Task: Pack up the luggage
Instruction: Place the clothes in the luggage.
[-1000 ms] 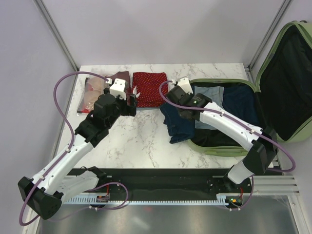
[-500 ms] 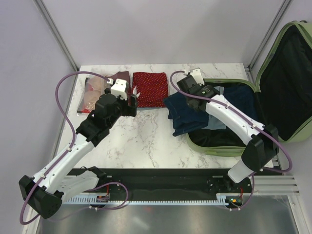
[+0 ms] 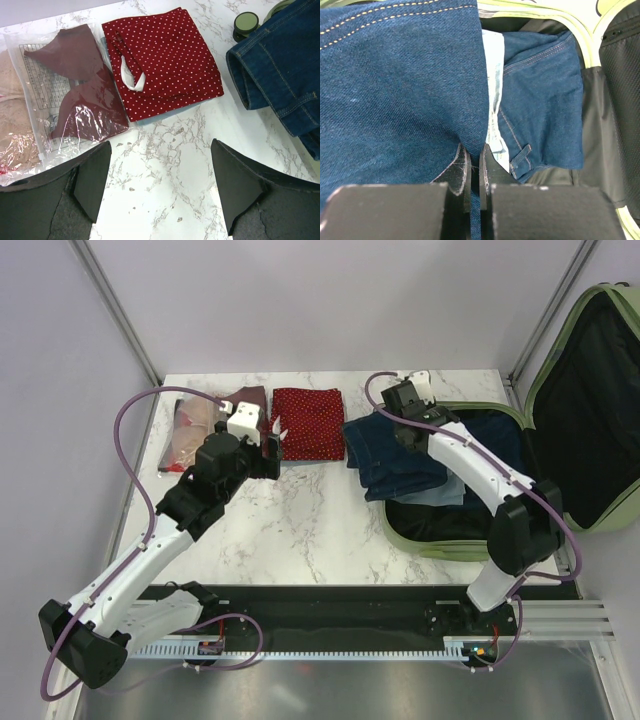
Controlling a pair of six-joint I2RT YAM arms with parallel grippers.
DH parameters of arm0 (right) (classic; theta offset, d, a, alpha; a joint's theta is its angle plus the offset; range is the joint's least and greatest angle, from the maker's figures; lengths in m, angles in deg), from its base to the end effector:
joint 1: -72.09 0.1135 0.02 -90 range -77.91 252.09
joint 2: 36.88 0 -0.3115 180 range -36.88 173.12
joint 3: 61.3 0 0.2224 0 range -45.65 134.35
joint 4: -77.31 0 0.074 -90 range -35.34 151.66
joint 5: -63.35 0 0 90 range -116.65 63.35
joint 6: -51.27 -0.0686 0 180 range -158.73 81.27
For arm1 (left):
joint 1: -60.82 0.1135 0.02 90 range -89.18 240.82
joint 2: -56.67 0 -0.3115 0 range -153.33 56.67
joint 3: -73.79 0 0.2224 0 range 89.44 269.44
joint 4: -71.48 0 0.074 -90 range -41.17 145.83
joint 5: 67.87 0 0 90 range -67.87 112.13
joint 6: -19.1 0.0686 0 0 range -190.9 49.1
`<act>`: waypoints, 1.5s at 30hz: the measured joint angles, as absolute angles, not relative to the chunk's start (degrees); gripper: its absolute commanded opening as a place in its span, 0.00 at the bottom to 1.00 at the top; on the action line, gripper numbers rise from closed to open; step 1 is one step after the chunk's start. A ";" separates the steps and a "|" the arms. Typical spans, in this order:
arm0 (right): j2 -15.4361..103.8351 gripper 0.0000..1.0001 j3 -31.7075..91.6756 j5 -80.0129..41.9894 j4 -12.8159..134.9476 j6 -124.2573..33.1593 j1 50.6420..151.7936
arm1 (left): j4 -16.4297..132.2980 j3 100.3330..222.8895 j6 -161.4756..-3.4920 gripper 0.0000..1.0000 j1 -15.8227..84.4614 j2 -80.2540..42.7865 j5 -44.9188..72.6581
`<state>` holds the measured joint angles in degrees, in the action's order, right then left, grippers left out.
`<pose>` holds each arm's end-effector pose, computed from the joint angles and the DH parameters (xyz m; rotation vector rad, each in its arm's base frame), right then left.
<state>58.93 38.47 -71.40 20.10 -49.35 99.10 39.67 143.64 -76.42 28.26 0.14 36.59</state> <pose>0.3309 0.1145 0.3404 -0.0160 2.2485 -0.6294 0.1759 -0.0920 0.3800 0.2727 1.8689 -0.2162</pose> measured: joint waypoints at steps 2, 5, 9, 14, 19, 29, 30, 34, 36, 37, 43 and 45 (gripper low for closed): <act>59.43 0.00 37.81 -71.47 21.41 -49.32 97.91 | 39.69 143.61 -76.42 0.87 28.26 0.14 36.59; 60.33 0.00 36.72 -71.51 23.16 -49.30 96.17 | 39.67 143.57 -76.44 0.87 28.26 0.14 36.59; 61.49 0.00 35.56 -71.47 25.21 -49.30 94.07 | 39.67 143.57 -76.42 0.87 28.26 0.14 36.59; 62.58 0.00 33.70 -71.47 28.58 -49.32 91.58 | 39.67 143.57 -76.42 0.88 28.26 0.14 36.59; 65.33 0.00 33.33 -72.04 30.85 -49.35 88.06 | 39.67 143.53 -76.42 0.87 28.26 0.14 36.59; 68.20 0.00 33.20 -72.30 31.79 -49.39 85.57 | 39.69 143.46 -76.44 0.87 28.26 0.14 36.59; 68.20 0.00 32.96 -72.43 31.99 -49.41 85.54 | 39.67 143.46 -76.42 0.87 28.26 0.14 36.59; 68.20 0.00 31.93 -73.11 32.82 -49.46 85.33 | 39.67 143.46 -76.42 0.87 28.26 0.10 36.59; 68.20 0.00 31.56 -73.18 33.21 -49.50 85.08 | 39.69 143.46 -76.42 0.87 28.26 0.05 36.57; 68.20 0.00 31.36 -73.18 33.45 -49.61 84.95 | 39.67 143.46 -76.42 0.87 28.26 0.03 36.57; 68.17 0.02 30.86 -73.04 33.89 -49.91 84.19 | 39.67 143.46 -76.42 0.87 28.26 0.03 36.55; 68.17 0.08 30.86 -73.04 33.87 -49.94 84.17 | 39.69 143.46 -76.44 0.88 28.26 0.03 36.55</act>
